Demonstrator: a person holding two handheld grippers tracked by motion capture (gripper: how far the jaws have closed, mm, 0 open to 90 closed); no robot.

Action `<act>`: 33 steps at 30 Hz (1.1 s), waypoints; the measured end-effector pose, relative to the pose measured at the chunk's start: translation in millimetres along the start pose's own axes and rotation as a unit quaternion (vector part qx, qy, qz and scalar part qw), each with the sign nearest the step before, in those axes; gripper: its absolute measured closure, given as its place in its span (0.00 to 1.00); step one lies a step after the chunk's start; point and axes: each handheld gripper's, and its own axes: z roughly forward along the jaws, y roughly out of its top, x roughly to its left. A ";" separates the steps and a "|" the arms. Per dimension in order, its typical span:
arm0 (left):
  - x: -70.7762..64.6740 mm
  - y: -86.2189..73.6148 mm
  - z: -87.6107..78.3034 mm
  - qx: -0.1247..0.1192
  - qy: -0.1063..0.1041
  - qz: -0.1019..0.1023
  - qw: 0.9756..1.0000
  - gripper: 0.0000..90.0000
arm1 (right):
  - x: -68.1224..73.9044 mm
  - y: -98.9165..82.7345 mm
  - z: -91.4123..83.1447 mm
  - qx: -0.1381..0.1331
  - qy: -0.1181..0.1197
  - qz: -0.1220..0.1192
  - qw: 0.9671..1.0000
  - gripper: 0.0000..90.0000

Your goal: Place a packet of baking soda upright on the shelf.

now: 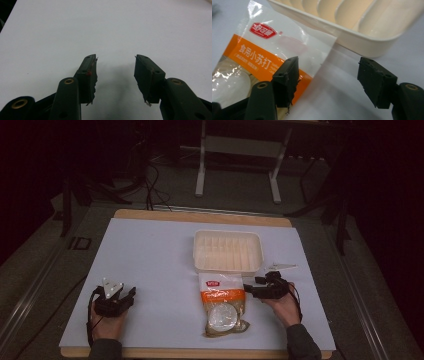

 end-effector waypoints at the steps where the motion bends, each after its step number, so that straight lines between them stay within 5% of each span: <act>1: 0.0 0.0 -0.1 0.000 0.000 0.000 1.000 0.58 | 0.4 0.9 1.9 0.002 0.003 0.002 1.000 0.36; 15: -0.8 0.2 0.3 0.002 0.001 0.004 1.000 0.58 | 2.9 8.9 19.6 0.018 0.050 0.029 0.998 0.26; 33: -2.0 0.0 -0.4 -0.001 0.007 0.007 1.000 0.58 | -4.5 12.3 41.0 0.029 0.086 0.063 0.994 0.29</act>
